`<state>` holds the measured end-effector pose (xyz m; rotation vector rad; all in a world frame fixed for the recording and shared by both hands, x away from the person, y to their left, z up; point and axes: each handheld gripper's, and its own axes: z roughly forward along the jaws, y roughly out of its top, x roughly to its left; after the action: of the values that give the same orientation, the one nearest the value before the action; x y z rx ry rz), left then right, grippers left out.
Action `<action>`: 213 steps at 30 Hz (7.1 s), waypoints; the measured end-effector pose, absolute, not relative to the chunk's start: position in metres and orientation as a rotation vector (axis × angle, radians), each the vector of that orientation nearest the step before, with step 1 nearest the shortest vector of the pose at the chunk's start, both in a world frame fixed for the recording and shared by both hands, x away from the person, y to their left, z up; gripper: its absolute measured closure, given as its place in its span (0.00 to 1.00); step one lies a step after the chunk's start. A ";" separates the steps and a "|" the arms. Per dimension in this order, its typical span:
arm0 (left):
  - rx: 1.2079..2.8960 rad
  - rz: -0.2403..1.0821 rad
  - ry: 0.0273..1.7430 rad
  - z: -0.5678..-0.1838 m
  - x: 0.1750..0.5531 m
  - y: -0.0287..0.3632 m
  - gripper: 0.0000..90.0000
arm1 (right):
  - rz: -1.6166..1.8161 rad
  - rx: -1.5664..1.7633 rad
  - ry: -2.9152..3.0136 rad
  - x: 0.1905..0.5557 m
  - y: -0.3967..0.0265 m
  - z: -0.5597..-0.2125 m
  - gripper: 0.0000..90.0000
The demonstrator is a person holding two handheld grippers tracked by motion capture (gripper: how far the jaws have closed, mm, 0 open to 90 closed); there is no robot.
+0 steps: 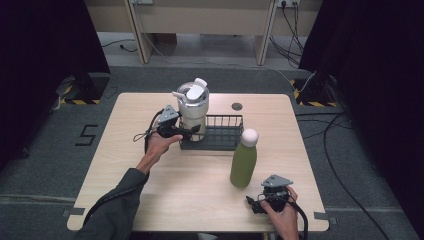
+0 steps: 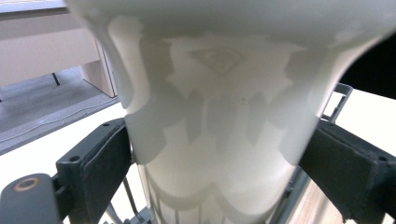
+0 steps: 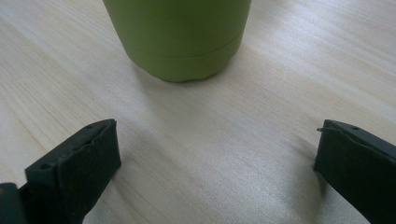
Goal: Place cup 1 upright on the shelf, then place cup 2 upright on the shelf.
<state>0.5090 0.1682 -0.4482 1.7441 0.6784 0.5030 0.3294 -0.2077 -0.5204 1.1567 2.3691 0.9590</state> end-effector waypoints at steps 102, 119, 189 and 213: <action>1.877 0.449 0.809 -0.508 0.340 0.283 0.16 | 0.962 1.161 2.365 0.329 -0.207 -0.521 0.00; 1.984 0.459 0.806 -0.518 0.321 0.281 0.16 | 0.961 1.156 2.366 0.329 -0.207 -0.521 0.00; 2.135 0.397 0.921 -0.526 0.308 0.279 0.15 | 1.208 0.931 2.212 0.315 -0.203 -0.493 0.17; 2.133 0.397 0.926 -0.526 0.308 0.279 0.15 | 1.346 0.875 2.115 0.339 -0.188 -0.484 0.17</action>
<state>0.3081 0.2794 -0.5261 2.1325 0.9258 0.3970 0.3387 -0.1881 -0.4843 0.8753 2.1153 1.3463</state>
